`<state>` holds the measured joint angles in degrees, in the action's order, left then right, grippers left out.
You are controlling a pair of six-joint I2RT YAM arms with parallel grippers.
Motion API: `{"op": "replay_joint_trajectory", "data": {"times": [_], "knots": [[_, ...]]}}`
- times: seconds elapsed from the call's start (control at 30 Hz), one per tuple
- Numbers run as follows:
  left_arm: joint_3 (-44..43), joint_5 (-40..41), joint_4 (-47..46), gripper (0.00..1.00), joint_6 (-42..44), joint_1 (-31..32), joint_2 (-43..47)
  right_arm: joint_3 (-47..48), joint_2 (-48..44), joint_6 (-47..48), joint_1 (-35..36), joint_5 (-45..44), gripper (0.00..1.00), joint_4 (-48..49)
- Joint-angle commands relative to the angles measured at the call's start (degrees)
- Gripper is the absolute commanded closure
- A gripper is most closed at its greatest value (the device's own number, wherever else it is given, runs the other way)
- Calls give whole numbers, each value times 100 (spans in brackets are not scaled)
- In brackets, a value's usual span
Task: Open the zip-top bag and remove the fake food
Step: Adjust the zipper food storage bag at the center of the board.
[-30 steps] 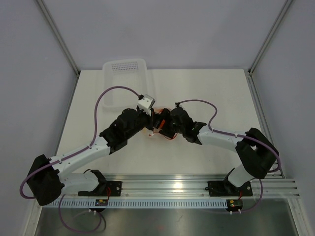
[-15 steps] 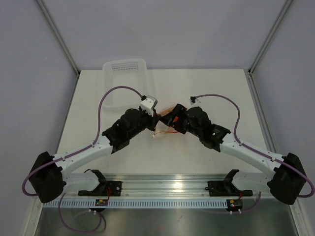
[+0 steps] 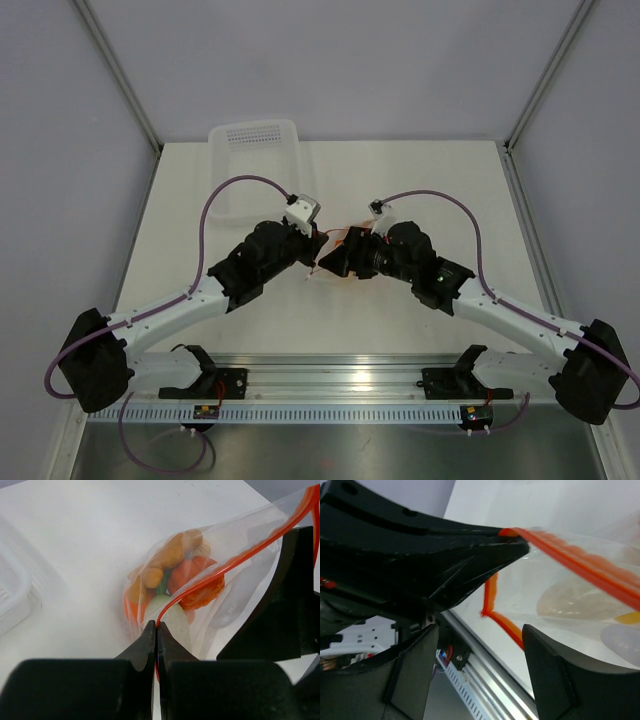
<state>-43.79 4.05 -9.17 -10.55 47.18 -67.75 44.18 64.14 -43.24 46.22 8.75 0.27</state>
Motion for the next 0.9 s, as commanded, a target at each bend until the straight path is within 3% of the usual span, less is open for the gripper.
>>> {"op": "replay_joint_trajectory", "data": {"times": [0.0, 0.2, 0.37, 0.47, 0.57, 0.7, 0.73, 0.87], "knots": [[-121, 25, -279, 100, 61, -33, 68, 99, 28, -419, -16, 970, 25, 633], [-95, 78, -296, 100, 79, -33, 69, -182, -156, -2467, -25, 1014, 18, 395], [-95, 96, -287, 100, 88, -33, 104, -103, -428, -3059, -16, 1673, 17, 272], [-95, 113, -278, 100, 97, -33, 104, 492, -665, -2141, -16, 1692, 18, -656], [-103, 122, -278, 100, 105, -33, 104, 1407, -806, -842, -16, 982, 20, -2369], [-86, 122, -278, 100, 123, -33, 130, 1838, -1044, 656, -25, 15, 22, -2646], [-95, 113, -287, 100, 149, -33, 130, 1909, -1026, 1486, -25, 12, 23, -2673], [-33, 96, -366, 100, 219, -33, 200, 2024, -859, 2982, -16, -497, 24, -2831]]}}
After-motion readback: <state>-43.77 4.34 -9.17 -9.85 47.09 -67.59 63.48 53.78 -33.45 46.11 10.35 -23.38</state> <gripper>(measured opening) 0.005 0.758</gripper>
